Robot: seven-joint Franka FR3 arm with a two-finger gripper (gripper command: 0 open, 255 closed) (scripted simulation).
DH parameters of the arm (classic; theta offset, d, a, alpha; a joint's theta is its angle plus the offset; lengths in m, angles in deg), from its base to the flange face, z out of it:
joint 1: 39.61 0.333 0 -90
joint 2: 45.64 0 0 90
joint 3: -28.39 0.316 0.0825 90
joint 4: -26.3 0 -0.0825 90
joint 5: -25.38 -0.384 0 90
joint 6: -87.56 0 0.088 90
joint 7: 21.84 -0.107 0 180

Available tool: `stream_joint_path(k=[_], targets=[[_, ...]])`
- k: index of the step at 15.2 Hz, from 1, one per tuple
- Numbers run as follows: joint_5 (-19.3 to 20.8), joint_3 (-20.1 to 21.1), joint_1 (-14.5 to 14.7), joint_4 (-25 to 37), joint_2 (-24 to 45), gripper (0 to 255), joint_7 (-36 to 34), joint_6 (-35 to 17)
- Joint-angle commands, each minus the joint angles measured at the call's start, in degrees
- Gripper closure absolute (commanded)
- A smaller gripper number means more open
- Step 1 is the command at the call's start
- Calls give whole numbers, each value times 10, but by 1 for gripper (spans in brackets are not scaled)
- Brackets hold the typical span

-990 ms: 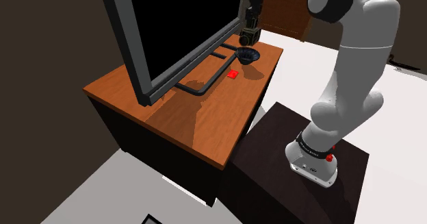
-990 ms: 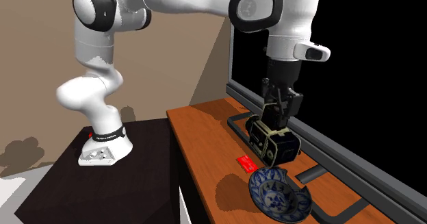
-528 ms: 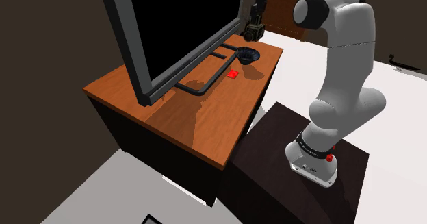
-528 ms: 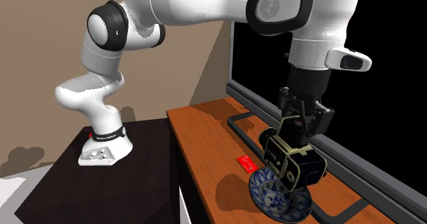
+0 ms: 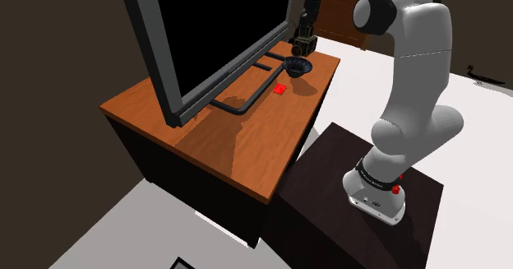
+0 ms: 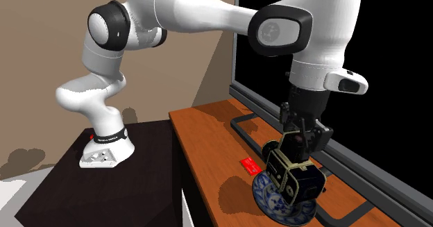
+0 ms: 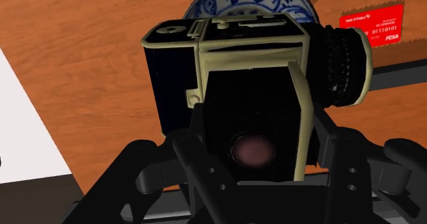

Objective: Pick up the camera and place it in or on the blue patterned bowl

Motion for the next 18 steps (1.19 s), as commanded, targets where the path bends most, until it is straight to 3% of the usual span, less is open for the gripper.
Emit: stream_joint_path(k=[1, 11, 18], targets=[[0, 0, 1, -12, 2, 255, -1, -16], [-2, 2, 3, -78, 12, 255, -1, -91], [-2, 2, 3, -78, 12, 255, -1, -91]])
